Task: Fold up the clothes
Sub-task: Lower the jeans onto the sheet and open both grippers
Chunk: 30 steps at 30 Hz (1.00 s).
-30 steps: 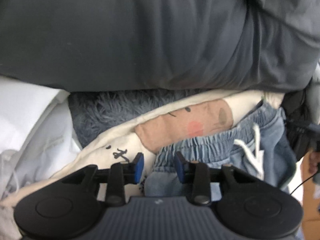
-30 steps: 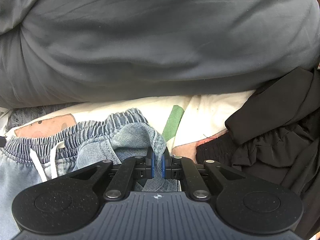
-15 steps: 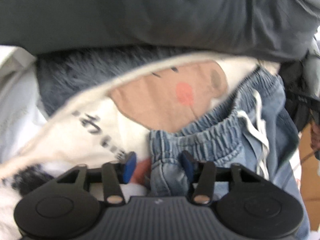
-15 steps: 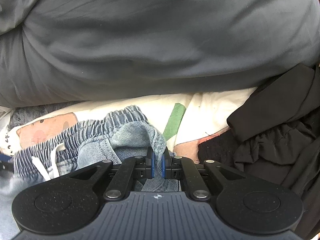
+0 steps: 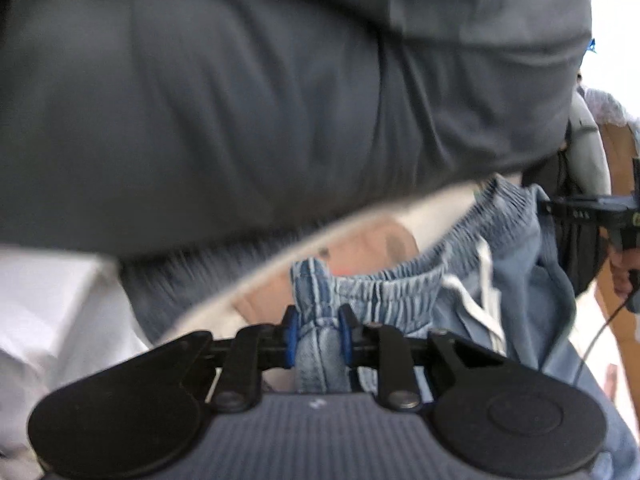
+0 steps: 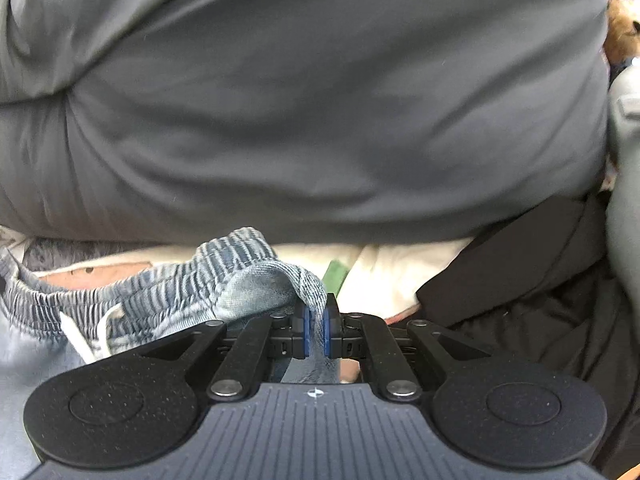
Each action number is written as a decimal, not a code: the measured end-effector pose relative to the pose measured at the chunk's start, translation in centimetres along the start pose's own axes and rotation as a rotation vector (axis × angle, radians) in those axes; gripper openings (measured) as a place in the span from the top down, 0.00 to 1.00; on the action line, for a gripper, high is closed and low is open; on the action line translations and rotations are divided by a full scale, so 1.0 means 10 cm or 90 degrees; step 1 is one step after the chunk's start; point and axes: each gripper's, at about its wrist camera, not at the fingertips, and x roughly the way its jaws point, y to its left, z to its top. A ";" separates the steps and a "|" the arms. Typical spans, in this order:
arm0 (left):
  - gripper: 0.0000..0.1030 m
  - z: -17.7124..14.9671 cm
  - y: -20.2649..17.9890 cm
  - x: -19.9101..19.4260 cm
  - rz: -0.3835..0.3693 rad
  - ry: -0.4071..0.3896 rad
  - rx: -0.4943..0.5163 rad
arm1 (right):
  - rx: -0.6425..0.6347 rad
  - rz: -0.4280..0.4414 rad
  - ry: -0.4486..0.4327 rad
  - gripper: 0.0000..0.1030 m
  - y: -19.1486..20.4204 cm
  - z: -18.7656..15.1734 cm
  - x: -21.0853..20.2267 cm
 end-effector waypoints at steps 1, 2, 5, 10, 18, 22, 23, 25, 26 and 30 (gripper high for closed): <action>0.79 0.02 0.00 -0.03 0.005 -0.012 0.003 | 0.001 -0.002 -0.006 0.96 -0.01 0.02 -0.02; 0.79 0.05 0.00 -0.04 0.008 -0.022 0.005 | 0.001 -0.004 -0.011 0.96 -0.01 0.04 -0.04; 0.79 0.07 -0.05 -0.04 0.023 -0.040 0.012 | -0.005 -0.015 -0.018 0.96 0.00 0.11 -0.03; 0.79 0.05 -0.01 -0.04 0.042 -0.053 0.003 | -0.012 -0.019 -0.030 0.96 0.04 0.22 -0.01; 0.79 0.09 0.20 0.10 0.070 -0.031 -0.027 | -0.043 -0.015 -0.021 0.96 0.12 0.44 0.16; 0.78 0.02 0.34 0.49 0.083 0.030 -0.065 | -0.027 -0.032 0.041 0.91 0.09 0.43 0.43; 0.77 0.00 0.36 0.57 0.086 0.045 -0.077 | -0.023 -0.044 0.055 0.83 0.08 0.42 0.48; 0.70 -0.01 0.38 0.65 0.098 0.052 -0.088 | -0.008 -0.056 0.074 0.72 0.04 0.39 0.53; 0.67 -0.01 0.39 0.66 0.104 0.054 -0.090 | 0.000 -0.052 0.077 0.71 0.01 0.38 0.51; 0.57 0.06 0.39 0.51 0.121 0.052 -0.096 | 0.007 -0.038 0.077 0.63 -0.05 0.30 0.26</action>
